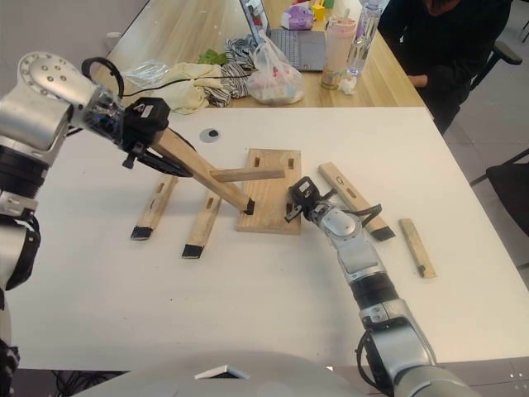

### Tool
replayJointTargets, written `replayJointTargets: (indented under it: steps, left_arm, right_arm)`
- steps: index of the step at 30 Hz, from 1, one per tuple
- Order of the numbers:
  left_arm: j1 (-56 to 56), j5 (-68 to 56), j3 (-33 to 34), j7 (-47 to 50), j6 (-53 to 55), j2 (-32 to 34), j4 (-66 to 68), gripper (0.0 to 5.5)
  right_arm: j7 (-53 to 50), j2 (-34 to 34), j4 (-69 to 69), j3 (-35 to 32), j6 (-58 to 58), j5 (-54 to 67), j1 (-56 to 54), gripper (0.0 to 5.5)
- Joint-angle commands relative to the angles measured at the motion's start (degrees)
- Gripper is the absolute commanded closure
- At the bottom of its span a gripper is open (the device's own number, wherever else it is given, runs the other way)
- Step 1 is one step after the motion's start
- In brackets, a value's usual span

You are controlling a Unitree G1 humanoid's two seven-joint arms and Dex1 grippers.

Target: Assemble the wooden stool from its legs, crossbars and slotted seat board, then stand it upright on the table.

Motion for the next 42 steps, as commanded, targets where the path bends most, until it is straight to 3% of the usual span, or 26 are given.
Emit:
replayJointTargets:
  steps: [1, 6, 15, 27, 37, 42]
  left_arm:
    - [-3.69, 1.66, -8.49, -0.76, -2.45, -0.03, 3.05, 3.49]
    - [-5.88, -1.21, -13.38, -0.76, -4.00, -2.49, 3.63, 3.49]
    - [-4.53, -2.13, -14.35, -0.75, -5.60, -4.73, 4.64, 3.49]
    - [-1.01, -0.11, -6.45, -0.26, 7.80, -13.00, 0.50, 3.49]
    - [5.36, -2.12, -2.46, -0.71, 14.62, -7.41, -6.92, 3.49]
    - [8.45, -0.92, 0.82, -0.21, 14.64, -7.67, -6.19, 3.49]
  right_arm:
    - [0.61, 3.81, 2.31, 2.08, 4.96, 0.19, 3.59, 5.50]
    - [1.47, 7.93, 5.08, 0.22, 10.38, 4.67, 6.05, 5.50]
    - [3.26, 6.65, 5.61, 2.13, 12.13, 3.28, 8.19, 5.50]
    - [3.91, 5.97, 5.57, 5.78, 12.59, 2.46, 9.56, 5.50]
    - [3.36, 2.09, 3.20, 3.90, 13.18, 1.99, 8.93, 5.50]
    - [3.30, 0.82, 1.56, 3.19, 16.66, 2.06, 8.04, 4.73]
